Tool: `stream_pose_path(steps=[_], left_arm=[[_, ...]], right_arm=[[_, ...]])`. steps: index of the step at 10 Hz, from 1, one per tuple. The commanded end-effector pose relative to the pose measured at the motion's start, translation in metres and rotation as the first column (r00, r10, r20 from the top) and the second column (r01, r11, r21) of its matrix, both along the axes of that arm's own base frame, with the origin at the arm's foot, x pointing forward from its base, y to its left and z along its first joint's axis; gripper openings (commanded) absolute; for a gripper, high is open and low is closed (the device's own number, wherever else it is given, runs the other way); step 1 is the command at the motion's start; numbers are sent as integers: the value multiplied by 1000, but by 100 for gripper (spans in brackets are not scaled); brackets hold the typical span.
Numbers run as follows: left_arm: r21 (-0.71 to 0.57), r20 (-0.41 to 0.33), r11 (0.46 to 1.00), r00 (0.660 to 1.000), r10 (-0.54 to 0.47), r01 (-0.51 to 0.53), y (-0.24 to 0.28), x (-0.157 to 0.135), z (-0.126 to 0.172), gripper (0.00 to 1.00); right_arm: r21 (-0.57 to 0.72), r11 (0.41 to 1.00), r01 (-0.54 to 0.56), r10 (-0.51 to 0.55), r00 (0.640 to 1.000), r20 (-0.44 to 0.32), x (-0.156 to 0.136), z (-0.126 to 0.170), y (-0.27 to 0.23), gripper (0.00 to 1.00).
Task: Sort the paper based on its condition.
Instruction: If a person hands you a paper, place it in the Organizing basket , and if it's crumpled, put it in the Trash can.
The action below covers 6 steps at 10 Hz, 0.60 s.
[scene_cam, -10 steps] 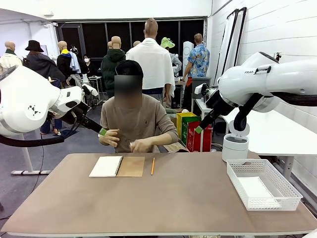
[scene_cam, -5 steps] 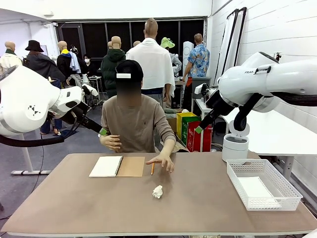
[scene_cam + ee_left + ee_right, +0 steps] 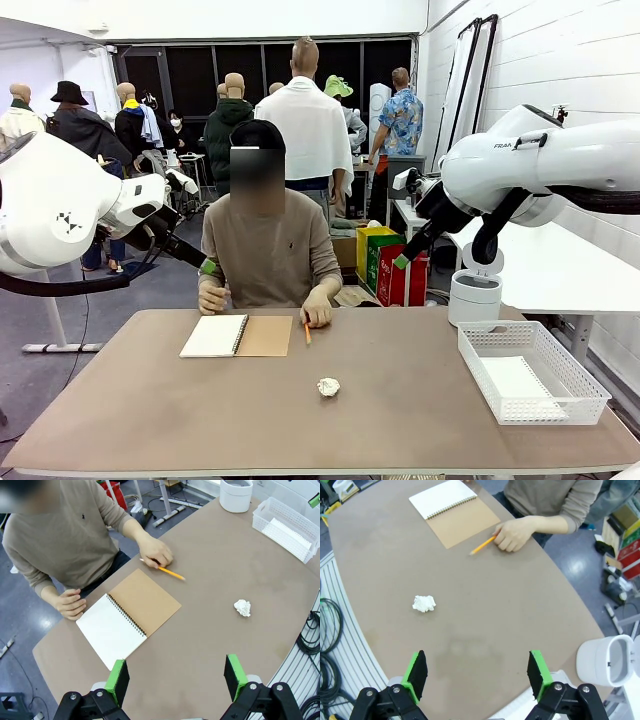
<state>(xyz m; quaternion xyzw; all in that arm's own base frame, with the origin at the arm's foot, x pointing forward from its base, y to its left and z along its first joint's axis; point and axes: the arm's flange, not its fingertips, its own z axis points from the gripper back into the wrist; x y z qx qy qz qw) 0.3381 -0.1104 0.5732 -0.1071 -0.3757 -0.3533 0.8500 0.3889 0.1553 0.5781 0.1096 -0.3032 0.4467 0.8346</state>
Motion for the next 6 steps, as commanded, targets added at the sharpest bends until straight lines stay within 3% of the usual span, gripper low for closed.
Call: stream_pose_path(steps=[1,6], left_arm=[[-5,-5,1000,1000,-3,3,1,0,0,100],[-5,-5,1000,1000,-3,3,1,0,0,100]], right_arm=[[-3,1000,-9,9,1000,-12,3,1,1,100],[-16,1000,-3,3,1000,-6,5,1,10,100]])
